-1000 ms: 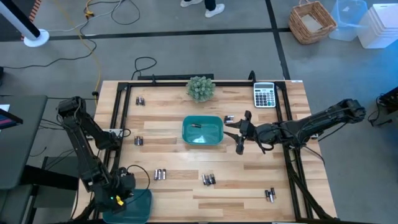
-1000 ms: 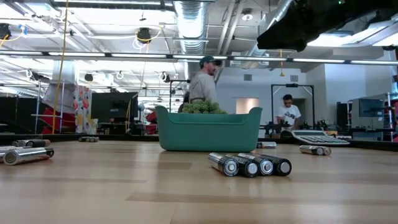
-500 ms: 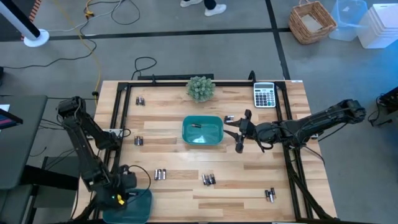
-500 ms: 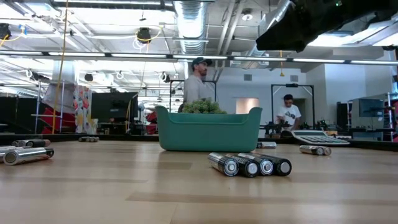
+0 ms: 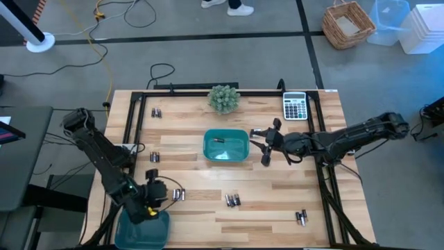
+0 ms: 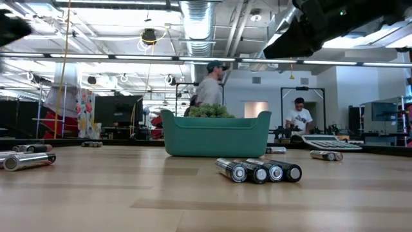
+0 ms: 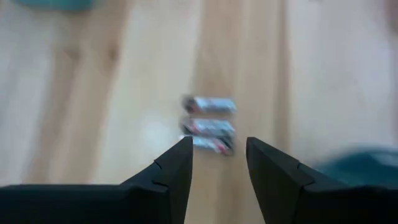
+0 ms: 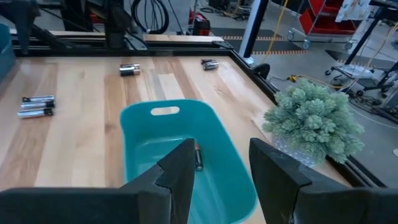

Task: Sort batteries
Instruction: Put the black battery into the green bin

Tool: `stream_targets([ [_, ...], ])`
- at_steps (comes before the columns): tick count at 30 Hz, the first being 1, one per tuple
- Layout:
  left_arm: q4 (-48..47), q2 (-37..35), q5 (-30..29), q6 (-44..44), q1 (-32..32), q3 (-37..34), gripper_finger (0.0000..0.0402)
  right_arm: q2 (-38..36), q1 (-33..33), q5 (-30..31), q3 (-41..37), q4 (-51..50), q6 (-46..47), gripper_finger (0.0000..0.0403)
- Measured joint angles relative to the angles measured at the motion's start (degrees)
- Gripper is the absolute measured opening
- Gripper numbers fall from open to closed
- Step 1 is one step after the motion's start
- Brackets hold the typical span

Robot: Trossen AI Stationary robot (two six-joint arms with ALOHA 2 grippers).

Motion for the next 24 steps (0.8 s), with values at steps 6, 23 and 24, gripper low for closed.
stream_targets([
  [6, 0.26, 0.0, -0.77, 7.84, 7.94, 0.0, 0.0143, 0.0, -1.93, -2.53, 0.0, -0.04, -1.02, 0.0168],
  [23, 9.92, 0.0, -3.83, 21.51, 29.86, 0.0, 0.0143, -0.02, -1.37, -3.6, -0.02, -13.14, 3.5, 0.02],
  [24, 10.8, 0.0, -4.19, 21.86, 30.57, -0.03, 0.0143, -0.02, -0.8, -3.6, -0.02, -13.48, 3.57, 0.02],
])
